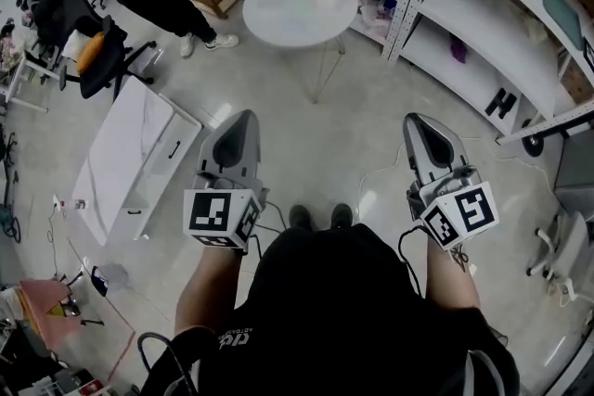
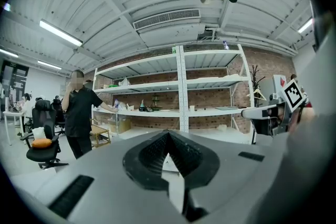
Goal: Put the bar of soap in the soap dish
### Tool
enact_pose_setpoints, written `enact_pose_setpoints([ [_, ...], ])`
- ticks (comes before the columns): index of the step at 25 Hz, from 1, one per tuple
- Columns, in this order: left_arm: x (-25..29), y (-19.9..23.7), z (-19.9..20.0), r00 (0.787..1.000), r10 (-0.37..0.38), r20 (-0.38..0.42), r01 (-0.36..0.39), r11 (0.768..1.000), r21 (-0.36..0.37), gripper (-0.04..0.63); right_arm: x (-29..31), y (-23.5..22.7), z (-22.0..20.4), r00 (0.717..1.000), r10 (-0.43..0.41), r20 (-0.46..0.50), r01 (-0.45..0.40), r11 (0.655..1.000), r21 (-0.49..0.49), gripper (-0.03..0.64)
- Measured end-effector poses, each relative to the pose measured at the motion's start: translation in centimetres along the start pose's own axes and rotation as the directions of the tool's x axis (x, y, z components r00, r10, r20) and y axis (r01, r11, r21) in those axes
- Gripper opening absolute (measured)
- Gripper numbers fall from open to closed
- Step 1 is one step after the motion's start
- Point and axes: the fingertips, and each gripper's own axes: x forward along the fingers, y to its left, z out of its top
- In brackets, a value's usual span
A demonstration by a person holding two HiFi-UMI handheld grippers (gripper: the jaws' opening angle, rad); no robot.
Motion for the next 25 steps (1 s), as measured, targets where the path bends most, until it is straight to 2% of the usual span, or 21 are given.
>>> enact_pose_setpoints([
  [5,0.3,-1.8,-0.3,1.000,0.016,-0.003,-0.016,1.000,-0.001,0.000,-1.0,-1.6,-1.1,0.999,0.035,-0.008,-0.034,0.999,0.020,0.014],
  [14,1.5,-0.6,-0.4,0.999,0.045,-0.009,-0.045,0.999,-0.003,0.000,1.4,-2.5,-1.9,0.996,0.079,-0.042,-0.077,0.995,0.063,0.014],
  [25,6.7,5.2,-0.8,0.999,0.035,-0.006,-0.035,0.999,-0.015,0.000,8.5,-4.8,-1.7,0.998,0.008,-0.068,-0.004,0.999,0.052,0.014],
])
